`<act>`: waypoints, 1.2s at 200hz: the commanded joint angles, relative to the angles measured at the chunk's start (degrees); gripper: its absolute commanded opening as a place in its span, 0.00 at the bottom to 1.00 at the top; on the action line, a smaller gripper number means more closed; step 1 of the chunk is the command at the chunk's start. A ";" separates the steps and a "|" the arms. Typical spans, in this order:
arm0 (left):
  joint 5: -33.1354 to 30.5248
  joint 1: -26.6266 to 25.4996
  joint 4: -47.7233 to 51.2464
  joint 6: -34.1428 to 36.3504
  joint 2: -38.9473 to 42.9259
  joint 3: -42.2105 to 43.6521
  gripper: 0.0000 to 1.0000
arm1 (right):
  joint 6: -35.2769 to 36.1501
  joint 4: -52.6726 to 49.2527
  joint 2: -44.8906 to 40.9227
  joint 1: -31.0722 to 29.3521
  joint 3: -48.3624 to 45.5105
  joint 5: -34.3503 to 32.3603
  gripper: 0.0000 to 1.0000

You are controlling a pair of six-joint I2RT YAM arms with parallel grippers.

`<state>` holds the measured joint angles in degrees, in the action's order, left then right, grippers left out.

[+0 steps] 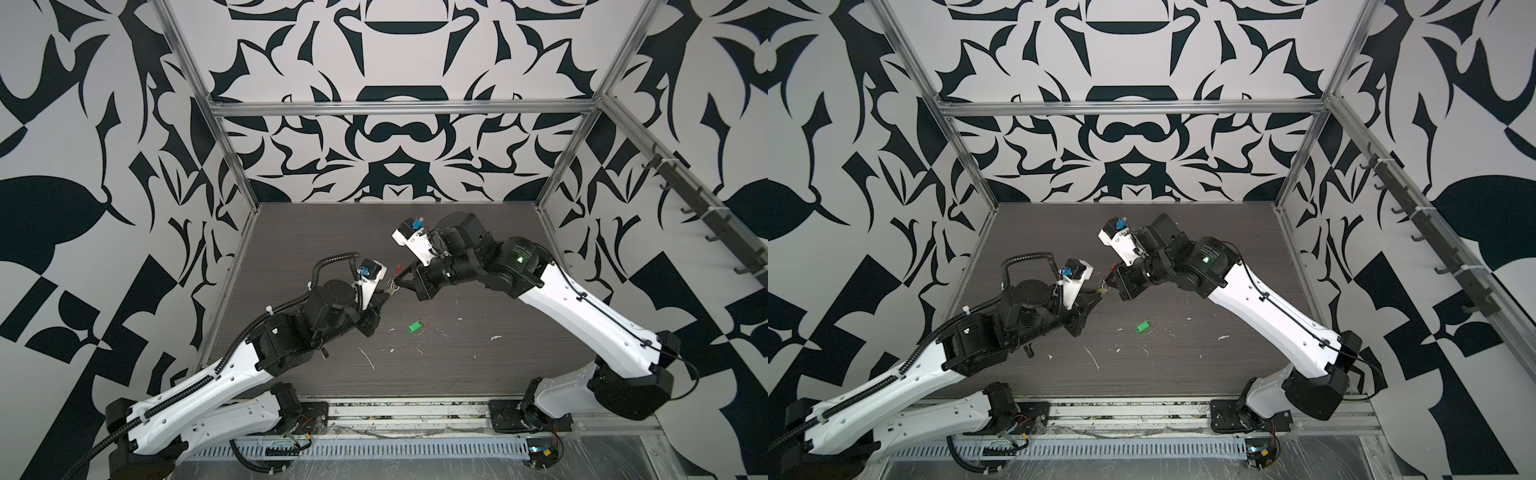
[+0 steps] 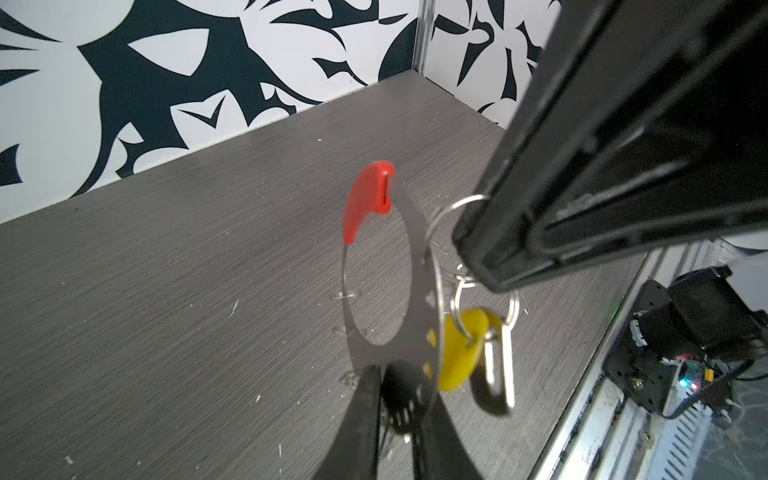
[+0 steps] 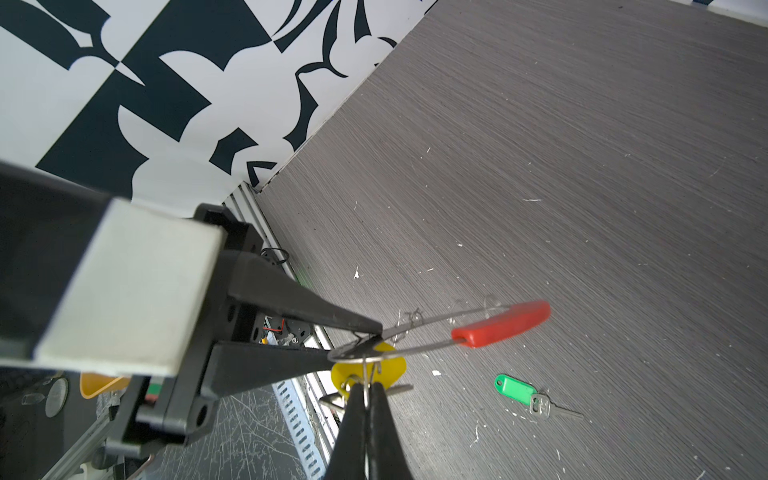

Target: Remove the keys from the keyring

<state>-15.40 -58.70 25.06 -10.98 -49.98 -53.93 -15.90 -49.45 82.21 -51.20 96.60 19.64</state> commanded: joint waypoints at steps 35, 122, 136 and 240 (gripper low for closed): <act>-4.56 -0.34 -4.46 0.80 1.54 1.89 0.20 | 1.29 -0.11 -1.74 0.05 1.45 5.26 0.00; -9.97 -3.48 -5.46 3.65 3.22 2.19 0.00 | 1.73 -2.30 -1.53 1.37 0.86 10.64 0.00; -11.32 -4.34 -5.52 4.62 3.22 2.03 0.00 | 1.83 -3.01 -1.70 1.59 0.95 11.45 0.00; -32.80 -18.30 0.77 20.33 -3.64 -4.47 0.00 | 5.85 -10.60 -1.31 1.79 0.75 16.28 0.00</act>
<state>-43.40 -76.62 27.31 5.41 -53.91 -55.22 -12.45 -56.77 81.43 -48.80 96.60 30.74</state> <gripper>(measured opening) 0.053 0.045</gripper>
